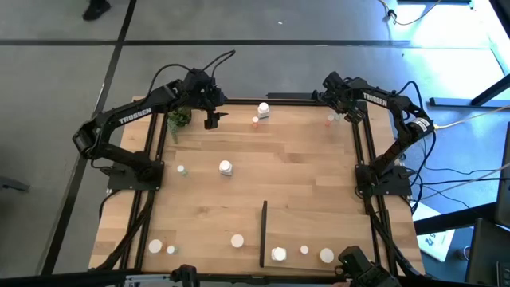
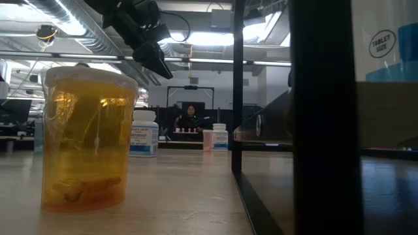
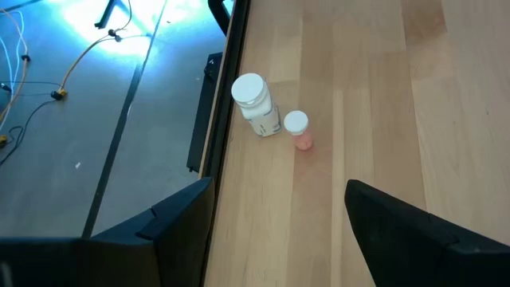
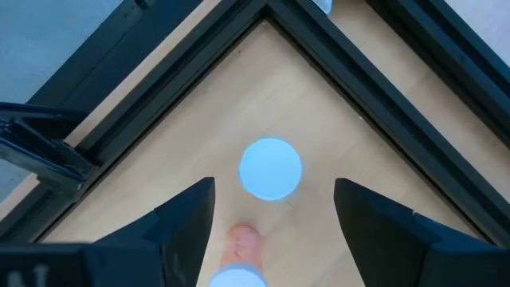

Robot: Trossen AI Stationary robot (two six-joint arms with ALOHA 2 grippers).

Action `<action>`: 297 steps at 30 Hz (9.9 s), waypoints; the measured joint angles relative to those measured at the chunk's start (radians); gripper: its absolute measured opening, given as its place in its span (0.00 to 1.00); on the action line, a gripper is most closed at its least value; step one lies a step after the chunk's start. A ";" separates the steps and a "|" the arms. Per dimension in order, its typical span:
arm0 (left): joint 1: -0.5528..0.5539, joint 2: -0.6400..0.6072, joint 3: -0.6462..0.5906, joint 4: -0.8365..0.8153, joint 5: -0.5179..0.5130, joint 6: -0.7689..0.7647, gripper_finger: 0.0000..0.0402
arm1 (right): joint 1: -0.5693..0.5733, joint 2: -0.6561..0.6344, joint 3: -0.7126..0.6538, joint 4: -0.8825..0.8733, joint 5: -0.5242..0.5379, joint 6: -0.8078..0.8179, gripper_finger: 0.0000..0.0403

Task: Pick and place medicine bottles onto shelf by color
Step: Put the top right blue pill bottle on the shelf

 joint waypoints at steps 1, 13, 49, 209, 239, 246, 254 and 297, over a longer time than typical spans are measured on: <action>0.000 0.000 0.000 0.000 0.000 0.000 0.69 | 0.000 0.000 0.000 0.000 0.000 0.000 0.64; 0.000 0.000 0.000 0.000 0.000 0.000 0.69 | 0.000 0.000 0.000 0.000 -0.029 0.000 0.64; 0.000 0.000 0.000 0.000 0.000 0.000 0.69 | 0.000 0.000 0.000 0.076 -0.032 -0.026 0.64; 0.000 0.000 0.000 0.000 0.000 0.000 0.69 | -0.032 0.060 0.000 -0.023 -0.063 -0.048 0.27; 0.000 0.000 0.000 0.000 0.000 0.000 0.69 | -0.032 0.060 0.001 -0.003 -0.063 -0.114 0.27; 0.000 0.000 0.000 0.000 0.000 0.000 0.69 | -0.029 0.059 0.001 -0.019 -0.071 -0.126 0.27; 0.000 0.000 0.000 0.000 0.000 0.000 0.69 | -0.018 0.059 0.001 -0.044 -0.065 -0.100 0.33; 0.000 0.000 0.000 0.000 0.000 0.000 0.69 | -0.018 0.058 0.001 -0.052 -0.039 -0.098 0.59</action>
